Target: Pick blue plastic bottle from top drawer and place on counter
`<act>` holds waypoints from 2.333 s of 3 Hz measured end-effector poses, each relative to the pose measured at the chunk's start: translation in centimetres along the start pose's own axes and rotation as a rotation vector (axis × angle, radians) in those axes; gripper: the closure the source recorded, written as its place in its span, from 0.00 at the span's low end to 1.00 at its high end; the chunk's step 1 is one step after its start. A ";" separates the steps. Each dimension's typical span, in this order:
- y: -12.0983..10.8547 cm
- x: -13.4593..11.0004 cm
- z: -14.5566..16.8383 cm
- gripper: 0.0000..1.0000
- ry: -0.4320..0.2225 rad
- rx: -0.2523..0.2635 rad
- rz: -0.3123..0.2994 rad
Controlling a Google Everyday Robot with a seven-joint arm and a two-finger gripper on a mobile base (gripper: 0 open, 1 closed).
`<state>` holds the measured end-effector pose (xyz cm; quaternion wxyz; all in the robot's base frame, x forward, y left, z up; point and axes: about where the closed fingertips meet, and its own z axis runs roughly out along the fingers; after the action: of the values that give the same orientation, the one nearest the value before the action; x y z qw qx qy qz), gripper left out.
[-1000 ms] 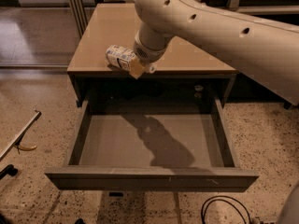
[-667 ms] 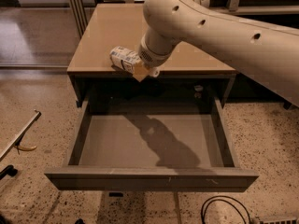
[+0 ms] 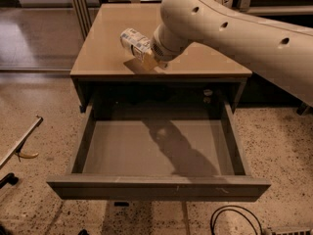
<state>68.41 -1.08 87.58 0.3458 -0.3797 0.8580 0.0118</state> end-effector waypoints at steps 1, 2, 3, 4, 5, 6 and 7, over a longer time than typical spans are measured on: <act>-2.7 -1.2 0.7 1.00 -0.030 0.031 0.046; -5.5 -0.7 2.6 1.00 -0.039 0.017 0.099; -7.7 0.4 4.9 1.00 -0.034 -0.028 0.126; -9.2 0.8 5.8 1.00 -0.046 -0.077 0.102; -10.0 0.8 6.2 0.81 -0.049 -0.115 0.052; -10.5 1.3 6.9 0.58 -0.032 -0.144 0.031; -10.9 1.8 7.4 0.36 -0.017 -0.153 0.029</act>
Offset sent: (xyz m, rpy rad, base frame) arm 0.0921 -0.0505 -0.0213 0.1397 0.0218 -0.1059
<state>79.05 -7.91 83.52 0.3227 -0.3925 0.8570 0.0857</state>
